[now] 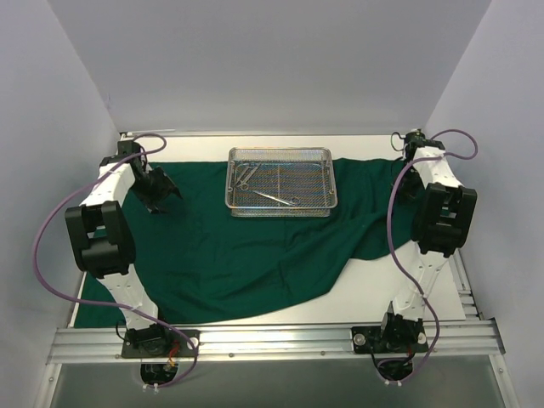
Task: Open and lay out the surgical kit
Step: Smooth out the surgical kit at the center of the board.
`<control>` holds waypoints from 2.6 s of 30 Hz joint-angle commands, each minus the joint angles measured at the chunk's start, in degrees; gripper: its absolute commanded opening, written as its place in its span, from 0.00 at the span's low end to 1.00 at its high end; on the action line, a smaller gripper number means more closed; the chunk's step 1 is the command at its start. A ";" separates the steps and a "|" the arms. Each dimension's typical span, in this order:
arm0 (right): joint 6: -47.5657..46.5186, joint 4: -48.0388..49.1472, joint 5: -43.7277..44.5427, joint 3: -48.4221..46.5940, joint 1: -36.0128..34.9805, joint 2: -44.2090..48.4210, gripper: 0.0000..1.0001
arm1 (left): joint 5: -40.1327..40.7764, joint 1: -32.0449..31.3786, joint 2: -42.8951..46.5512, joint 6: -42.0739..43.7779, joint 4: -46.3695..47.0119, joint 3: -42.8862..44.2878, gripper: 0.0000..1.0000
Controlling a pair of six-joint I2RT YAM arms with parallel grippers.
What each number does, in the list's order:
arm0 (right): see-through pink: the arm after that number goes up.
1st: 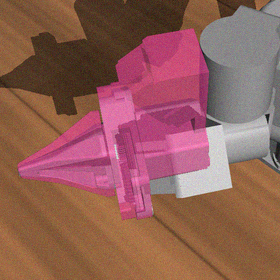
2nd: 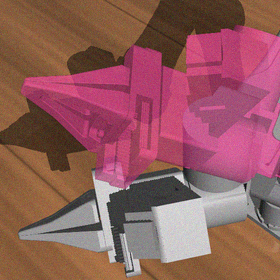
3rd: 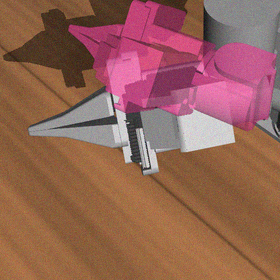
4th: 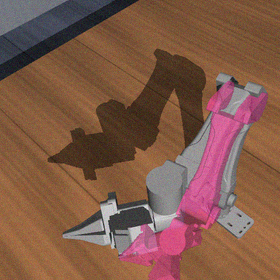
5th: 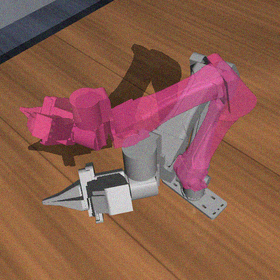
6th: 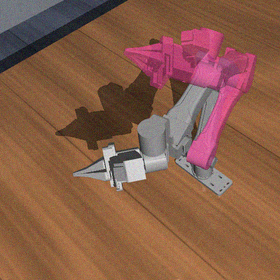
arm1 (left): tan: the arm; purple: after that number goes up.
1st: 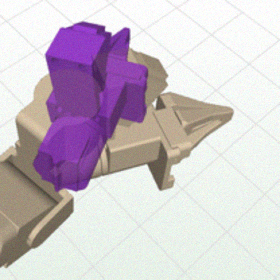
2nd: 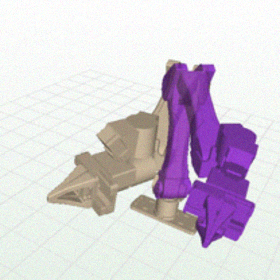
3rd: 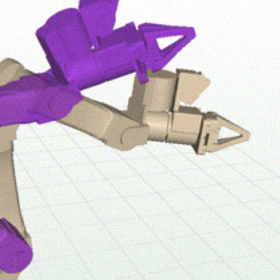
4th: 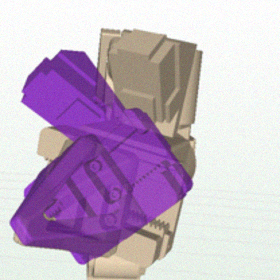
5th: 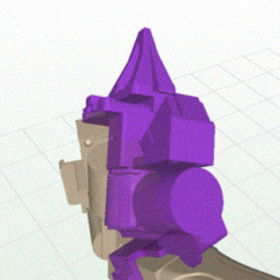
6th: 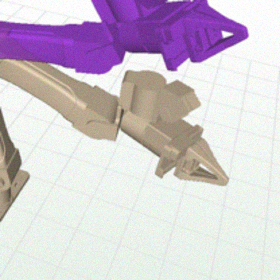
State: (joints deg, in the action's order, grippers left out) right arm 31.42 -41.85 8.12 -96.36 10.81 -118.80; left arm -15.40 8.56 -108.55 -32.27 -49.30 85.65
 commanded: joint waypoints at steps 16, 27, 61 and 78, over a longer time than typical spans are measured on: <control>-1.98 8.01 -3.28 16.98 5.01 26.50 0.00 | -0.24 -3.02 2.82 0.02 1.57 -1.45 0.69; -6.27 10.73 -5.34 29.47 11.97 53.99 0.00 | 1.86 -3.72 12.91 -1.04 6.49 -11.19 0.69; 13.04 -19.49 33.63 25.53 13.54 62.92 0.52 | -3.59 -4.78 29.18 -5.26 -1.40 -25.80 0.74; -0.56 22.24 -0.65 13.58 -1.74 27.16 0.22 | -4.63 -4.60 17.60 5.81 -2.30 -6.30 0.33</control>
State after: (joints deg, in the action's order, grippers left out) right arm 34.39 -26.65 11.11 -77.49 12.34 -85.91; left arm -18.76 3.84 -88.84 -28.27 -52.77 74.63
